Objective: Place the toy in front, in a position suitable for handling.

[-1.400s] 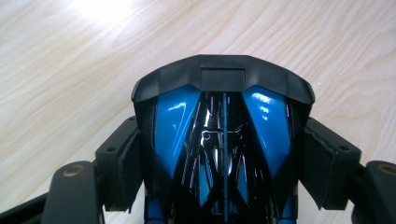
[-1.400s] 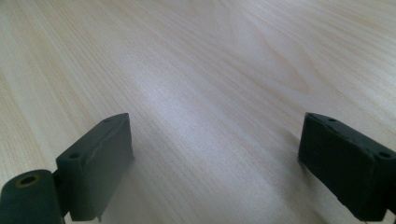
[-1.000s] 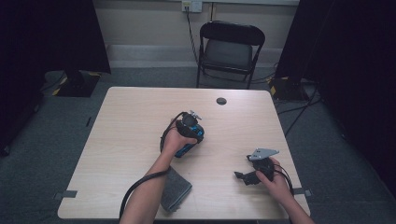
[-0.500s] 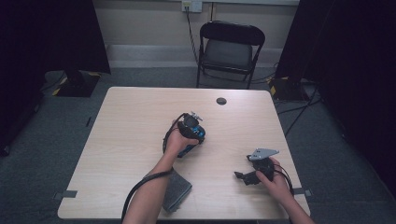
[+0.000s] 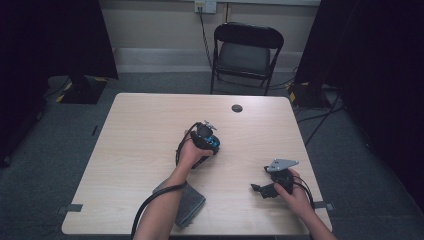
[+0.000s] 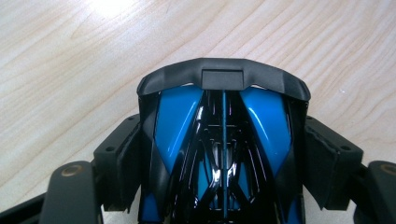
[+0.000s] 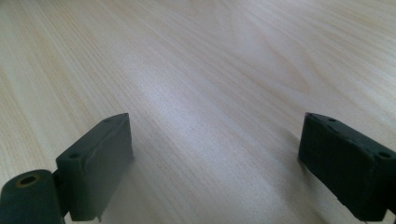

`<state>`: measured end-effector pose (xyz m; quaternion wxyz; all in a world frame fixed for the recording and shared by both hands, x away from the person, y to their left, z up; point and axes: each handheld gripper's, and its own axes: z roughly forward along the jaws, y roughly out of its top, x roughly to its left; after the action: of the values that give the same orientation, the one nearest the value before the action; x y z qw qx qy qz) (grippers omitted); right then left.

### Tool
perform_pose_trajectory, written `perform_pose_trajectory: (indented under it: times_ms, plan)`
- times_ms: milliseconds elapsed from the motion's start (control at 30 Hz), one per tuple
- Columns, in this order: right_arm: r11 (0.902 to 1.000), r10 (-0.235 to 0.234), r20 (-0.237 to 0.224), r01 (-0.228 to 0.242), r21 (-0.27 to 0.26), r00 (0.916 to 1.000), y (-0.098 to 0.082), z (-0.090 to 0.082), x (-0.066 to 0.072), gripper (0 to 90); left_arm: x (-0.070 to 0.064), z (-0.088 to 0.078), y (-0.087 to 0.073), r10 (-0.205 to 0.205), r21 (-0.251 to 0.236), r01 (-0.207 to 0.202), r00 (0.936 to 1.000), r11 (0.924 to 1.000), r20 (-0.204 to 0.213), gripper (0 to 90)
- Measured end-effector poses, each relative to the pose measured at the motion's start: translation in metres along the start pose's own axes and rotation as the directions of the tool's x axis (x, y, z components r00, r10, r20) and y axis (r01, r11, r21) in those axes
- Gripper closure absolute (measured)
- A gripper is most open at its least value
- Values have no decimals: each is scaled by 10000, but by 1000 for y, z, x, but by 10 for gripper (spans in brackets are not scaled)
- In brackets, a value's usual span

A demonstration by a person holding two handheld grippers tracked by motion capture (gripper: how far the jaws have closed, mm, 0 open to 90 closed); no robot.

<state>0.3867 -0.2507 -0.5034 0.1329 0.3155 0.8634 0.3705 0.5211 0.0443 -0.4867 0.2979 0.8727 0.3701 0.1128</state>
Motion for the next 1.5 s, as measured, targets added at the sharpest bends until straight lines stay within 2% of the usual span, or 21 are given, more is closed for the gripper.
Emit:
perform_pose_trajectory:
  times_ms: [467,667,867,1033,1167,1267,1500]
  plan:
    - [10000,-1,0,1,-1,10000,0,0,0,92,0,-1,0,-180,59,180,9998,9998,22,238]
    - [10000,1,0,-1,0,10000,0,0,0,92,2,-2,0,-434,188,433,9990,9989,46,208]
    - [10000,-4,-1,4,-3,10000,0,0,0,92,4,-6,-1,-415,245,413,9991,9988,71,175]
    - [10000,0,-2,0,0,10000,0,0,0,92,6,-17,-1,-705,-163,711,9970,9973,328,164]
    - [10000,1,-2,-1,0,10000,0,0,0,92,7,-27,-2,-766,-395,779,9965,9962,326,164]
    - [10000,6,-1,-6,1,10000,0,0,0,92,7,-33,-4,-752,-401,768,9964,9962,397,164]
    - [10000,-6,14,6,19,10000,0,0,0,86,11,-56,-17,-611,-776,657,9963,9948,597,165]
